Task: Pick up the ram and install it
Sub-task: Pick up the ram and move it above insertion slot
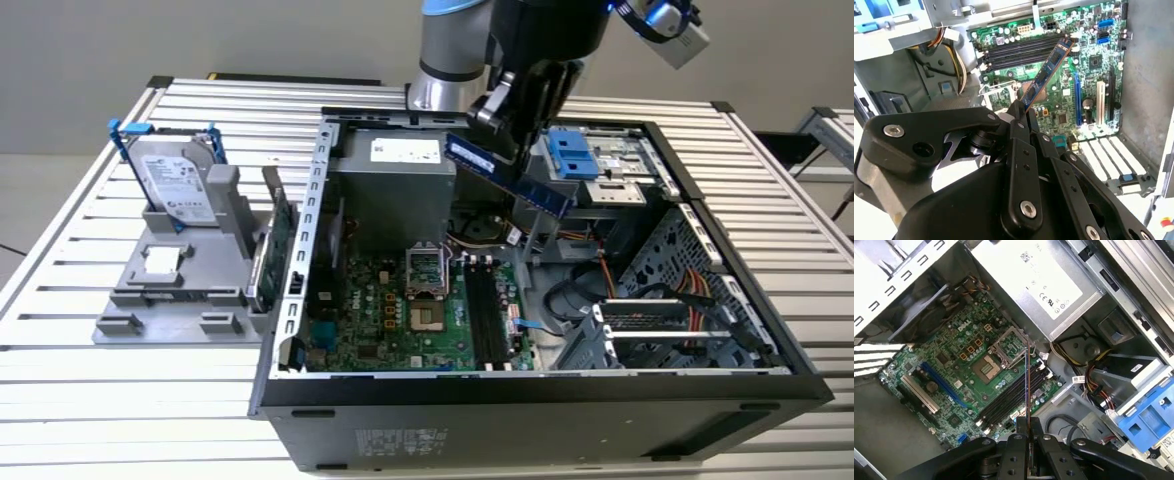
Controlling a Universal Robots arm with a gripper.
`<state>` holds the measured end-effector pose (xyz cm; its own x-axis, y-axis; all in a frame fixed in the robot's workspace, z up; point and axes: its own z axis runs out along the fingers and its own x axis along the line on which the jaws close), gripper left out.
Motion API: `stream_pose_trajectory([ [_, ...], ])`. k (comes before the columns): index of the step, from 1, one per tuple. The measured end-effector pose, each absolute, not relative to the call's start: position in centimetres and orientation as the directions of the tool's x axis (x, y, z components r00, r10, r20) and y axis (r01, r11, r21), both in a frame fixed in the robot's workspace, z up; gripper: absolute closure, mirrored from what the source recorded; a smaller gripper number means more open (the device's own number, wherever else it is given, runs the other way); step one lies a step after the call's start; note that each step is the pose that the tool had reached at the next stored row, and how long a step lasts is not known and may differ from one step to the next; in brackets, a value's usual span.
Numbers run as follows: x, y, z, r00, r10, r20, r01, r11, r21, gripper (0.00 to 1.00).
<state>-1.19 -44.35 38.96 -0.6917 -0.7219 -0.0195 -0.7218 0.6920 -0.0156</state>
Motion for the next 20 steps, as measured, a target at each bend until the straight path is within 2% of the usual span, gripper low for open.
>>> stream_pose_trajectory([
  [20,-1.16,-44.35,38.96,-0.821,-0.571,-0.019,-0.571,0.821,-0.016,1.00],
])
